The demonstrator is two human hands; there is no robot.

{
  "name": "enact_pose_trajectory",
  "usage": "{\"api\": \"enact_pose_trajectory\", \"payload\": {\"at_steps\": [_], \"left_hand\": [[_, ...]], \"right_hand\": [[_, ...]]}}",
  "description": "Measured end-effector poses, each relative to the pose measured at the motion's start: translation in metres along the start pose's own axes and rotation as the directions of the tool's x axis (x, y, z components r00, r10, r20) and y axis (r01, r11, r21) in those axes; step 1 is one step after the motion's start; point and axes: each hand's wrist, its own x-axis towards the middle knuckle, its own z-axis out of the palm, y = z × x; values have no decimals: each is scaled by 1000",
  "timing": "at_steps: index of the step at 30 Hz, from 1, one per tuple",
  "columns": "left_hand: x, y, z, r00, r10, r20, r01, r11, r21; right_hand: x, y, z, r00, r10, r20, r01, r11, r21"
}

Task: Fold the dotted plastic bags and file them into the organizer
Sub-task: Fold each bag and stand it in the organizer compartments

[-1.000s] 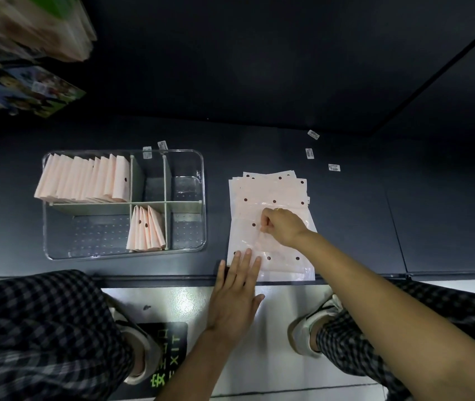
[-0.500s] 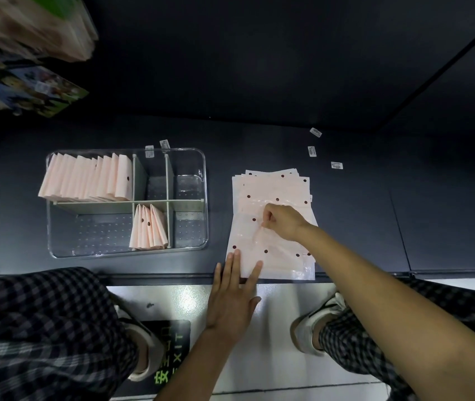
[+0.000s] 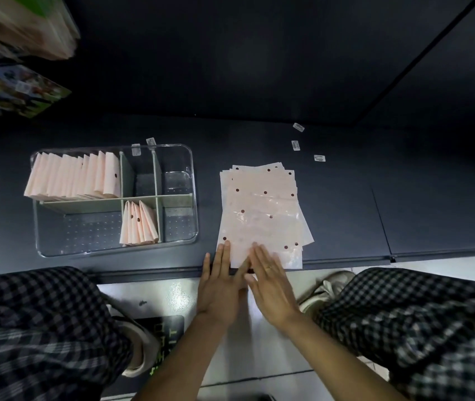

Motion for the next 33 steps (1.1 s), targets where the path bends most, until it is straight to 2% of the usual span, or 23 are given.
{"api": "enact_pose_trajectory", "payload": {"at_steps": [3,5,9,12,14,16,22,26,33], "left_hand": [[-1,-3,-6,1000,20,24,-21,998,57],[-2,-5,-10,999,23,31,-25,997,73],[-6,-18,-13,999,46,24,-48,997,59],[-7,-20,-12,999,51,13,-51,998,34],[-7,-20,-12,999,51,10,-52,998,32],[-6,-20,-12,998,56,9,-57,998,33],[-3,-21,-11,999,46,-24,-46,999,-15],[-1,-20,-14,996,35,-78,-40,997,-63],[5,-17,-19,995,-31,-92,19,991,-132]], "right_hand": [[-26,35,6,997,67,32,-59,977,-203],[-36,51,3,995,92,31,-80,961,-264],[-38,60,-6,989,147,-10,-144,950,-278],[-28,45,-20,965,152,-213,-184,974,-135],[-16,37,-25,928,148,-341,-159,987,-4],[-6,30,-29,943,121,-309,-109,993,53],[20,25,-34,976,-48,-211,45,999,-20],[21,30,-35,964,-82,-252,97,994,49],[21,33,-36,940,-183,-289,173,983,-60]]}}
